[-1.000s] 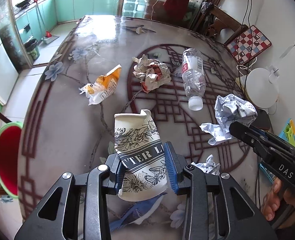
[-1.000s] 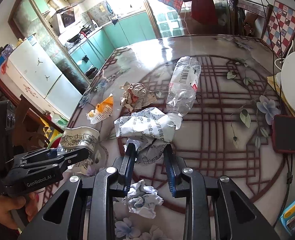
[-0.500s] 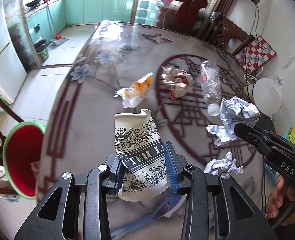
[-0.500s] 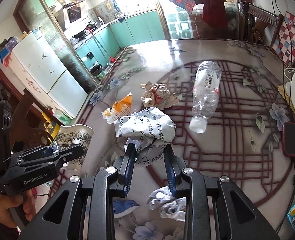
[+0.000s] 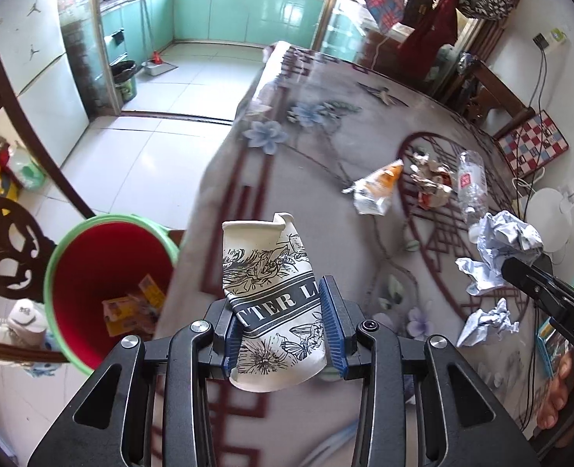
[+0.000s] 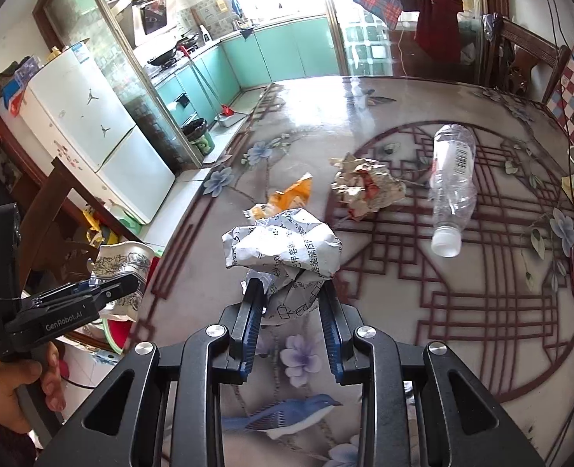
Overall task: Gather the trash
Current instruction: 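Carry the paper cup and crumpled foil over the red bin with both grippers, then open both grippers to drop the cup and foil into the red bin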
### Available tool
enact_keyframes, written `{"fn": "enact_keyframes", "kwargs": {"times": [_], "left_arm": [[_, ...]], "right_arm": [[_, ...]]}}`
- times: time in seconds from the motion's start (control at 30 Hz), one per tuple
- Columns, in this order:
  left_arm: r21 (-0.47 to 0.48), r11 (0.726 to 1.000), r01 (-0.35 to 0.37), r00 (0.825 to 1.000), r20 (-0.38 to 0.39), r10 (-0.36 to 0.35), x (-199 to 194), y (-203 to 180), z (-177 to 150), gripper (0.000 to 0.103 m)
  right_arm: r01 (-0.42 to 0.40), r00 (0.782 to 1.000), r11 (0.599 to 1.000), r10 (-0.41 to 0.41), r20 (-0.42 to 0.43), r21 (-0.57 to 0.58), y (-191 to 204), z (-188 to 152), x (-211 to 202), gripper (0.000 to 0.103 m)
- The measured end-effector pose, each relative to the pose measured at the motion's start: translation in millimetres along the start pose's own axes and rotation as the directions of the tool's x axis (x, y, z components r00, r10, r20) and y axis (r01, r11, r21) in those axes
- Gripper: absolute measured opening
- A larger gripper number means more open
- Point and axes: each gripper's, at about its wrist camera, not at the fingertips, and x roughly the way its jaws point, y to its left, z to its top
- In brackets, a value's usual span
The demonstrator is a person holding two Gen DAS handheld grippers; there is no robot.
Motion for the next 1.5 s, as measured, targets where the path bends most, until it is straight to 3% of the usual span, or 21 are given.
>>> {"fn": "enact_keyframes", "kwargs": {"times": [0.63,1.2,1.5], "left_arm": [[-0.078,0.995,-0.067,0.998,-0.018,0.066,-6.1,114.5,-16.1,0.035],[-0.123,0.986,-0.113,0.993,-0.056,0.107,5.4,164.8,-21.3,0.035],[-0.153,0.977,-0.147,0.986,-0.104,0.132,19.0,187.7,-22.3,0.035]], "right_arm": [[-0.043,0.999,0.996,0.041,-0.020,-0.076,112.2,-7.5,25.0,0.027],[-0.153,0.988,0.969,0.142,-0.066,-0.192,201.9,-11.0,51.7,0.027],[-0.199,0.977,0.963,0.180,-0.112,-0.183,213.5,-16.2,69.8,0.027]]}}
